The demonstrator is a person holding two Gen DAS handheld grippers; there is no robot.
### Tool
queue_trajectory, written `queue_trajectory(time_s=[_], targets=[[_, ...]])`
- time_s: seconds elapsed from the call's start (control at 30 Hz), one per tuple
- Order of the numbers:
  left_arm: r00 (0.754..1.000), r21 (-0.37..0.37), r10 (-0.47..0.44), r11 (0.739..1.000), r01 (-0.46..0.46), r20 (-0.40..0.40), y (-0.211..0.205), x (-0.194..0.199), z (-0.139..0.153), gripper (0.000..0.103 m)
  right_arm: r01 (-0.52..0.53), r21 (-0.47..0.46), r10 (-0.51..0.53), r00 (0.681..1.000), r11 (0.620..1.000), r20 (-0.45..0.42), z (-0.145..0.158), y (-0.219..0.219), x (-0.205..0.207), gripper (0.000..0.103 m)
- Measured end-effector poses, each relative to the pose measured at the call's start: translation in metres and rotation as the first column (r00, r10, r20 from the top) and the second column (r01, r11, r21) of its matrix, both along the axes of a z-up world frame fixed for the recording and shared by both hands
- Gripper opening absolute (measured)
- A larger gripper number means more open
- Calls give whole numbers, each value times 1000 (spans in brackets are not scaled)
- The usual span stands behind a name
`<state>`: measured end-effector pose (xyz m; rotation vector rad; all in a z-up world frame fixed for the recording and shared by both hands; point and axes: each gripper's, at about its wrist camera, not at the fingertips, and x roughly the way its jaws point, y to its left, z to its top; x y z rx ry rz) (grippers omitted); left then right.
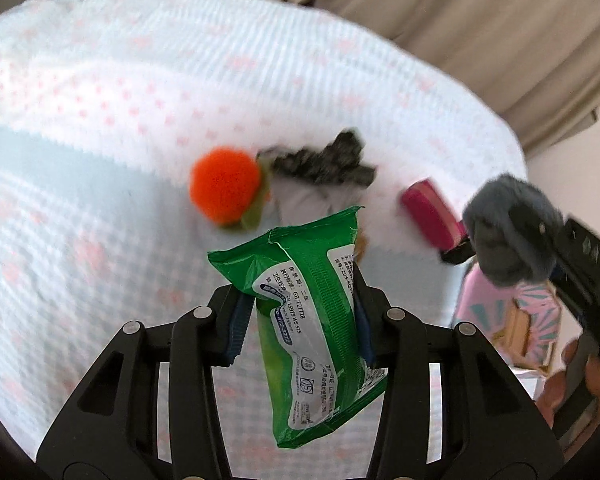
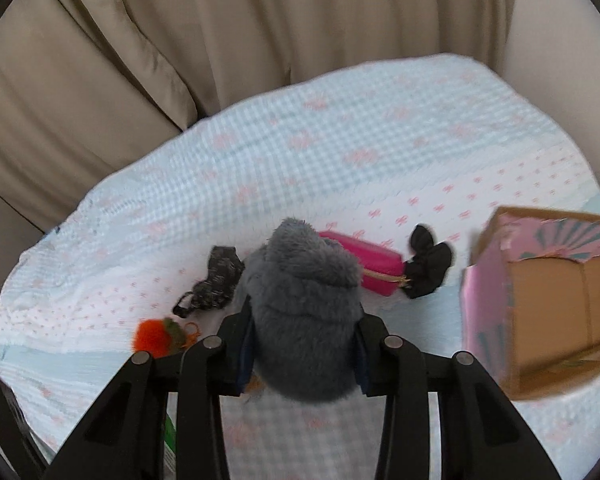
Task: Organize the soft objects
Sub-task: 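Carry the wipe pack and grey sock in both tools over the cardboard box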
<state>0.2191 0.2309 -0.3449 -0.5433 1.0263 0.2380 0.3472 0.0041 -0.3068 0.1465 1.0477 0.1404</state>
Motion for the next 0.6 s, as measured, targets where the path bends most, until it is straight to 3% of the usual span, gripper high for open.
queue_trajectory(time_s=[0.3,0.6], targets=[[987,33,-97,995,93,130,-36,9,98,40,70,-17,-68,993,997,100,92,-43,-49,36],[957,50,-218,976,212,192,-127,30,161,40,150,-63,-141,982,987,129,154,-122,-85,36]])
